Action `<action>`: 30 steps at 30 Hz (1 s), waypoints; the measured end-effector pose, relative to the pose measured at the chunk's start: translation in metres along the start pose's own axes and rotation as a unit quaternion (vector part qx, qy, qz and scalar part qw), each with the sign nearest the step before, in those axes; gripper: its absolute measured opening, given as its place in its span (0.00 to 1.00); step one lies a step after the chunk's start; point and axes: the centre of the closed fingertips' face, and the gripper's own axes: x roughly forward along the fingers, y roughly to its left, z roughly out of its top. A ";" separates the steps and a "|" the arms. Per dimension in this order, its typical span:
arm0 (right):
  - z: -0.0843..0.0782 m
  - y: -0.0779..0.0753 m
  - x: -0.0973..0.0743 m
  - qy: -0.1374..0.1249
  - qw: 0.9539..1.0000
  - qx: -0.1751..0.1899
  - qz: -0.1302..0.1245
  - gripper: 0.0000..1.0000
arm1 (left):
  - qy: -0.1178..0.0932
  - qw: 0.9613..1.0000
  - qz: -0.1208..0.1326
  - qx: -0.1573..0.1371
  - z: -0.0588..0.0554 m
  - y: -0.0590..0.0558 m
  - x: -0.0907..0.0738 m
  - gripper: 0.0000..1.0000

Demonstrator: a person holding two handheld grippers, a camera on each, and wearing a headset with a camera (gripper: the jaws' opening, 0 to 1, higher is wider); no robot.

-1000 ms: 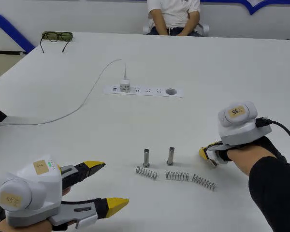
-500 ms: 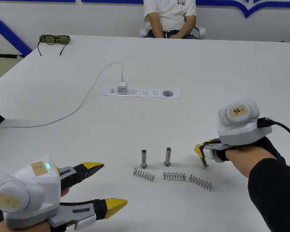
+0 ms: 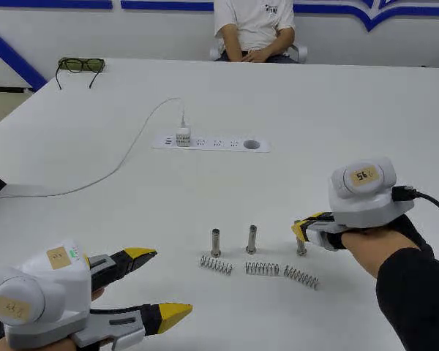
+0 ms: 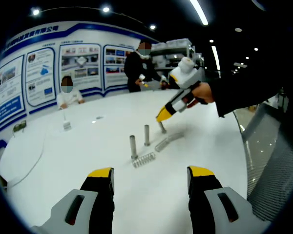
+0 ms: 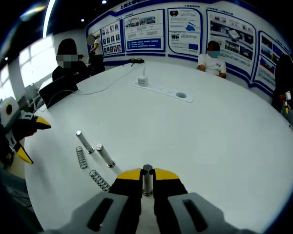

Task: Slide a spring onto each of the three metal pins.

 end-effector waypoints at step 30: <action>-0.008 0.007 -0.010 -0.005 1.000 -0.015 0.005 0.09 | -0.001 1.000 0.001 -0.001 0.000 -0.005 0.000 0.62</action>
